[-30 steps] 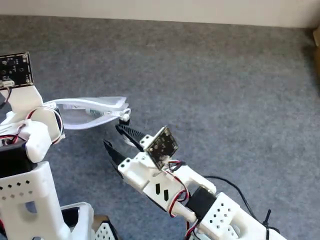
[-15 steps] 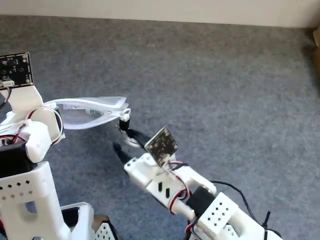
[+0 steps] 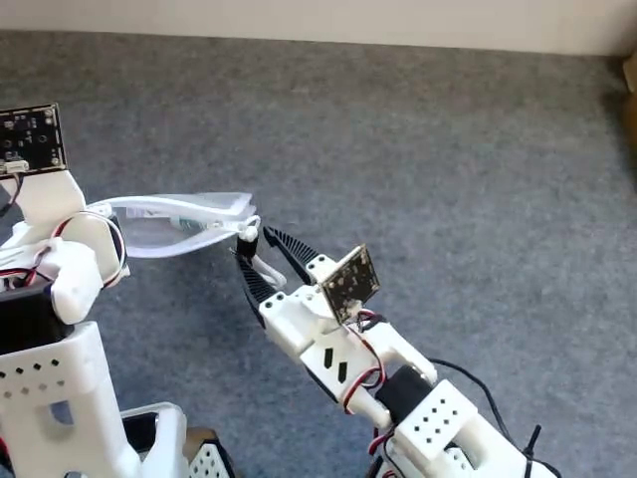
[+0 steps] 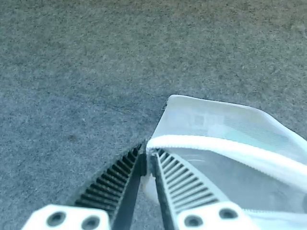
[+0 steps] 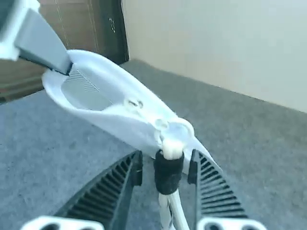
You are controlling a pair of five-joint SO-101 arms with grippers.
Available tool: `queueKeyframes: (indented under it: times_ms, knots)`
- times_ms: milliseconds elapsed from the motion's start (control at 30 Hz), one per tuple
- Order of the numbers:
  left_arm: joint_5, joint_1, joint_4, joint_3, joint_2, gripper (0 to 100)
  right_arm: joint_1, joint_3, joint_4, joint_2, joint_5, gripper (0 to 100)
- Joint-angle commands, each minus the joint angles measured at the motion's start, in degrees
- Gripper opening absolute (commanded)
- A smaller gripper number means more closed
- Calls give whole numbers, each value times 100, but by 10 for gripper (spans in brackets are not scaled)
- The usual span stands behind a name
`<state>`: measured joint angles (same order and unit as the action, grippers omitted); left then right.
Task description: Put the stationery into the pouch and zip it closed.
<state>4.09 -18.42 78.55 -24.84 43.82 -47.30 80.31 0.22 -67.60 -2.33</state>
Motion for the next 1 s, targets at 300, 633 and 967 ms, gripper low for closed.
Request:
queueKeyframes:
  times_ms: [300, 633, 967]
  knots:
    - [-35, 66, -9, -92, -40, 6, 101, -154, -1807, 1622, -18, 149]
    - [-35, 66, -9, -92, -40, 6, 101, -154, -1815, 1657, -9, 117]
    - [-35, 66, -9, -92, -40, 6, 338, -127, -1789, 1604, 0, 5]
